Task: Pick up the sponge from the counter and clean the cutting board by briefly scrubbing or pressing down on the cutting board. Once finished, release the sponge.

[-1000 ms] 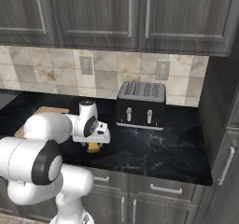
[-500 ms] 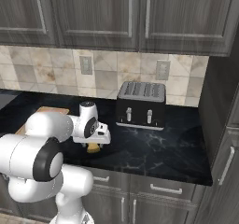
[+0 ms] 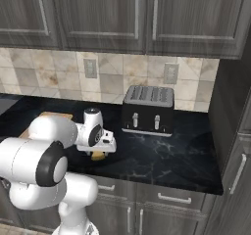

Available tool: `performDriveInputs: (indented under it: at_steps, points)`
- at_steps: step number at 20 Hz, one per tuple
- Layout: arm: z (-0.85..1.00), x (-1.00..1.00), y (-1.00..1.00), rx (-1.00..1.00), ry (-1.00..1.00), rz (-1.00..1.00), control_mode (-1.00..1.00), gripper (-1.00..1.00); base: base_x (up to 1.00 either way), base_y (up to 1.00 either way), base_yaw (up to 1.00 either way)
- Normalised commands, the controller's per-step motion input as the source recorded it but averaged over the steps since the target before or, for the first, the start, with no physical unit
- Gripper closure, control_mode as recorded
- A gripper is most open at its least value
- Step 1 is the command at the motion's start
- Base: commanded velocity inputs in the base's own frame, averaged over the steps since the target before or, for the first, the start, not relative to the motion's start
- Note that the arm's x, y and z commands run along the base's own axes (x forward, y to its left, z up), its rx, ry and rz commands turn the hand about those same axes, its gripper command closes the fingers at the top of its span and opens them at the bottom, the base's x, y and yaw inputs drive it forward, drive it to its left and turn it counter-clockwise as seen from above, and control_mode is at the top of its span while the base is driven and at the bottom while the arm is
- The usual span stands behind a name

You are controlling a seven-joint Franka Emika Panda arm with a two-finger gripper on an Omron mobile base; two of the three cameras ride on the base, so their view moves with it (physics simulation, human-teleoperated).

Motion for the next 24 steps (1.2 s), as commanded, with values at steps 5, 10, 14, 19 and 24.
performDriveInputs:
  at_steps: [5,10,14,19,24]
  points:
    - [0.16,0.00,0.00,0.00,-0.15,0.00,-1.00,-1.00,0.00,0.00,0.00]
    - [0.04,0.00,0.00,0.00,-0.08,0.00,-1.00,-1.00,0.00,0.00,0.00]
    - [0.00,0.00,0.00,0.00,0.00,0.00,-1.00,-1.00,0.00,0.00,0.00]
    - [0.00,0.00,0.00,0.00,0.00,0.00,-1.00,-1.00,0.00,0.00,0.00]
    - [0.00,0.07,0.00,0.00,0.01,0.01,-1.00,-1.00,0.00,0.00,0.00]
